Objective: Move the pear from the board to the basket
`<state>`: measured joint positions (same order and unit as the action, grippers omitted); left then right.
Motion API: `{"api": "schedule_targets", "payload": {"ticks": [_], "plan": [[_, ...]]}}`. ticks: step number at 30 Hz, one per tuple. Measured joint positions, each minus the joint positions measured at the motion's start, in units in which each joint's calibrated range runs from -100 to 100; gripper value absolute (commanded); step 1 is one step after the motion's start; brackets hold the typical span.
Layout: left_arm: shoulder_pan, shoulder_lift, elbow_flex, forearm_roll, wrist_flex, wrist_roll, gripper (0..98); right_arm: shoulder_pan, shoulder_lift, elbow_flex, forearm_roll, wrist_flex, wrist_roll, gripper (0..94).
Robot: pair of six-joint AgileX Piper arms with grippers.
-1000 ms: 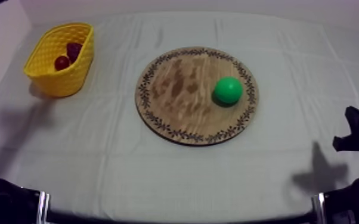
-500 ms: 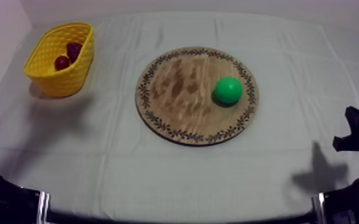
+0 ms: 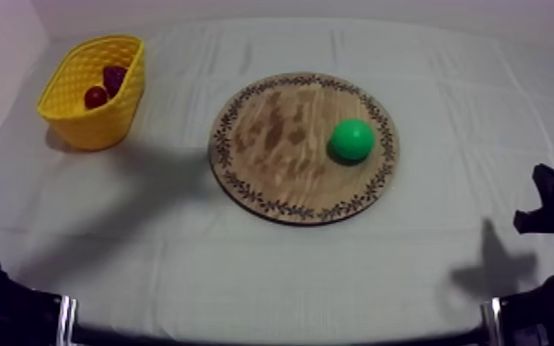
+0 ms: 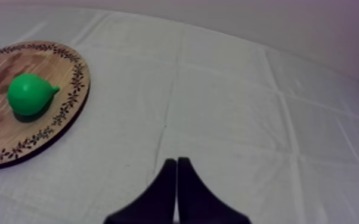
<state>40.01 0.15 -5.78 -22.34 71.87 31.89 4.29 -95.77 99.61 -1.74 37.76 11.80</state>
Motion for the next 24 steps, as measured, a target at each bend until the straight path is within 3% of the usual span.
{"api": "schedule_targets", "payload": {"ticks": [6, 24], "plan": [[0.21, 8.79, -8.16, 1.09, 3.23, 1.72, 0.0, 0.00, 0.00, 0.00, 0.00, 0.00, 0.00, 0.5], [3.13, 30.52, -17.61, 3.73, 3.62, 3.90, 0.0, 0.00, 0.00, 0.00, 0.00, -0.11, 0.00, 0.5]]}}
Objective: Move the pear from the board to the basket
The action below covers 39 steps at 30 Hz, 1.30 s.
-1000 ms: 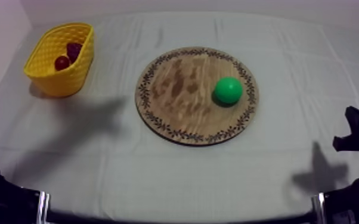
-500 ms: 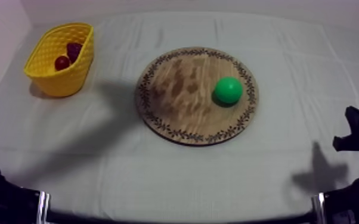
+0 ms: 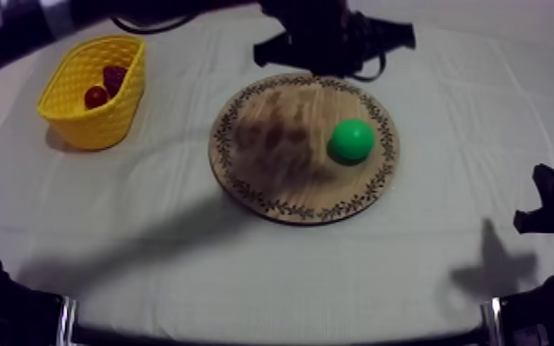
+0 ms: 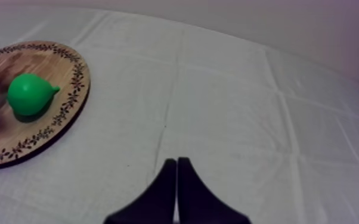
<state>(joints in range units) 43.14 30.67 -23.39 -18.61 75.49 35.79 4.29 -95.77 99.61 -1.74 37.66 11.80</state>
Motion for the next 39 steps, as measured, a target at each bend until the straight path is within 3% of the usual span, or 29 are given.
{"api": "schedule_targets", "payload": {"ticks": [5, 7, 15, 18, 25, 31, 39], "plan": [[0.80, 3.52, -1.62, 0.87, -0.30, 0.17, 0.9, 0.00, 0.00, 0.00, 0.00, 0.07, 0.00, 0.5], [0.83, 4.40, -2.44, 0.98, -0.30, 0.18, 6.3, 0.00, 0.00, 0.00, 0.00, 0.07, 0.00, 0.5], [0.11, 6.11, -4.04, 2.22, 0.08, 1.57, 58.4, 0.00, 0.00, 0.00, 0.00, 0.07, 0.03, 0.5], [-0.35, 6.34, -5.19, 2.88, 1.11, 1.53, 69.0, 0.00, 0.00, 0.00, 0.00, 0.07, 0.03, 0.5], [-0.43, 6.89, -6.61, 2.39, 3.66, 2.26, 89.5, 0.00, 0.00, 0.00, 0.00, 0.07, 0.03, 0.5], [-0.61, 7.24, -6.48, 2.63, 3.97, 2.58, 95.3, 0.00, 0.00, 0.00, 0.00, 0.07, 0.03, 0.5], [-0.63, 10.52, -6.53, 3.00, 3.97, -0.21, 96.2, 0.00, 0.00, 0.00, 0.00, 0.15, 0.03, 0.5]]}}
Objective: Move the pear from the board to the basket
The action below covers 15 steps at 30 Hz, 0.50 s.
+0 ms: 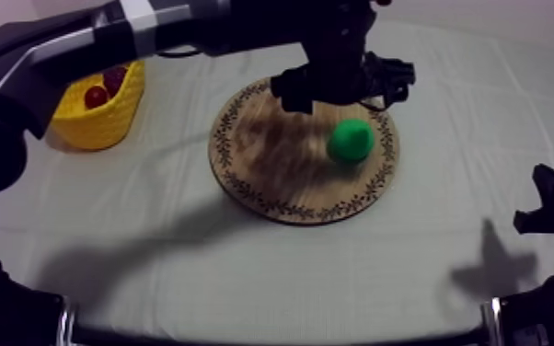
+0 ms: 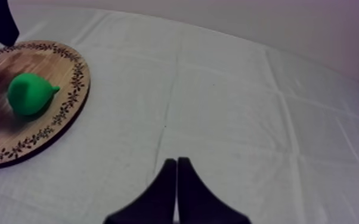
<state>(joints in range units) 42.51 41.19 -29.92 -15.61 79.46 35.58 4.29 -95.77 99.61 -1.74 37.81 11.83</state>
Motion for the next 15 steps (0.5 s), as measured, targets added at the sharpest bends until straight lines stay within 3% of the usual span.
{"api": "schedule_targets", "payload": {"ticks": [15], "plan": [[-0.47, 11.78, -9.37, 0.47, 1.60, -2.88, 96.0, 0.00, 0.00, 0.00, 0.00, -0.07, 0.00, 0.5]]}}
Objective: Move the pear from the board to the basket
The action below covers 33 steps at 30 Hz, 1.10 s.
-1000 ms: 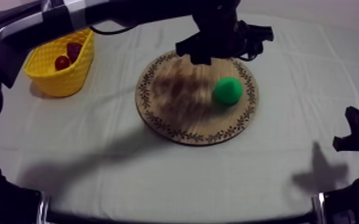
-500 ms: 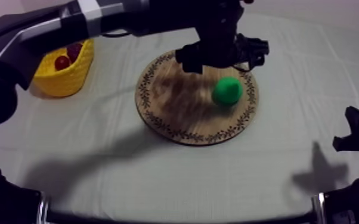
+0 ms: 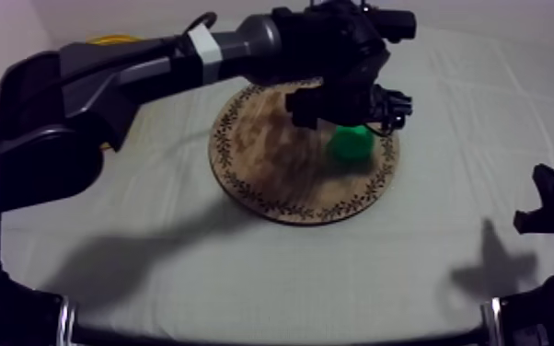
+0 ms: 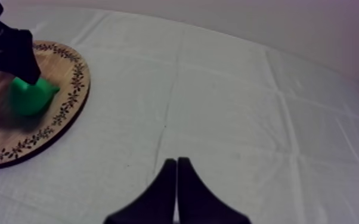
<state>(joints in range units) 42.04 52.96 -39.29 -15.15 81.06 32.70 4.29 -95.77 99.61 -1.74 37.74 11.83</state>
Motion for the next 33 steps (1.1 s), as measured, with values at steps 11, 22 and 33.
{"api": "schedule_targets", "payload": {"ticks": [11, 22, 33], "plan": [[-0.16, 7.87, -8.45, -0.32, -1.31, 0.05, 95.6, 0.00, 0.00, 0.00, 0.00, 0.00, 0.00, 0.5], [-0.84, 13.06, -11.01, -1.33, -2.57, 0.62, 94.2, 0.00, 0.00, 0.00, 0.00, 0.00, 0.00, 0.5], [-1.02, 14.33, -10.86, -2.98, -4.10, 0.94, 62.7, 0.00, 0.00, 0.00, 0.00, 0.01, 0.00, 0.5]]}}
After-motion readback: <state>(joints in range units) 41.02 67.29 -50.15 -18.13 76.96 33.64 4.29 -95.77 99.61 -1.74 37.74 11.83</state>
